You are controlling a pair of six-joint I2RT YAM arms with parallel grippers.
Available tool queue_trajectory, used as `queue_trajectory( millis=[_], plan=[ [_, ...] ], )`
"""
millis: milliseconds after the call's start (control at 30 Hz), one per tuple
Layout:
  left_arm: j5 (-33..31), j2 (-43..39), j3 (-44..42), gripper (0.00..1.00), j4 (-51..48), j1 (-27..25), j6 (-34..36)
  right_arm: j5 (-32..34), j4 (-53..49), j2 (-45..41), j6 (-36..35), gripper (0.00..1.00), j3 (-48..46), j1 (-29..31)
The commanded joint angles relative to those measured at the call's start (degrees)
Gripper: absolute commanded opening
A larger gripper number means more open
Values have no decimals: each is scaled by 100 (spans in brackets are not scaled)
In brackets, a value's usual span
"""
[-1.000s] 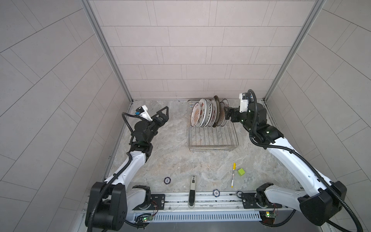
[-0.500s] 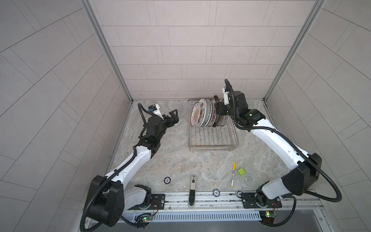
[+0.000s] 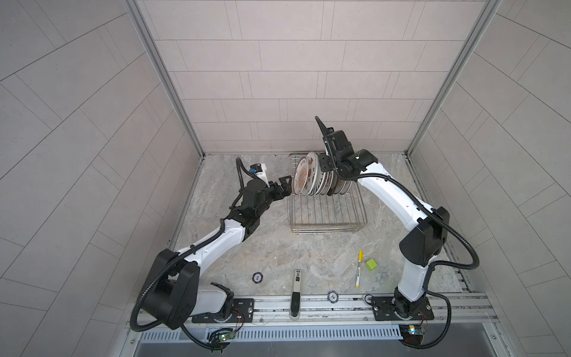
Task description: Unload the plates from the dish rack
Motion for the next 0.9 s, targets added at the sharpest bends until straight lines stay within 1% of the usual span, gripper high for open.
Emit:
queue_trajectory(
  millis=[0, 33, 133, 300, 433, 500, 733, 867],
  plan=[
    [149, 150, 196, 100, 393, -104, -93, 516, -625, 257, -55, 42, 379, 73],
    [148, 200, 250, 100, 338, -124, -68, 594, -693, 361, -134, 37, 495, 97],
    [120, 328, 360, 100, 319, -153, -69, 936, -949, 639, -95, 36, 823, 109],
    [215, 571, 464, 100, 430, -185, -177, 1213, -1159, 980, -86, 34, 1143, 128],
    [267, 719, 527, 100, 469, -185, -198, 1823, -1355, 1261, 16, 31, 1437, 171],
    [272, 747, 547, 100, 456, -195, -163, 1934, -1447, 1389, 38, 31, 1569, 172],
    [178, 811, 600, 100, 356, -205, -99, 1975, -1628, 1789, 35, 28, 1970, 171],
    [192, 822, 622, 100, 338, -224, -74, 2299, -1714, 1908, 123, 27, 2057, 173]
  ],
)
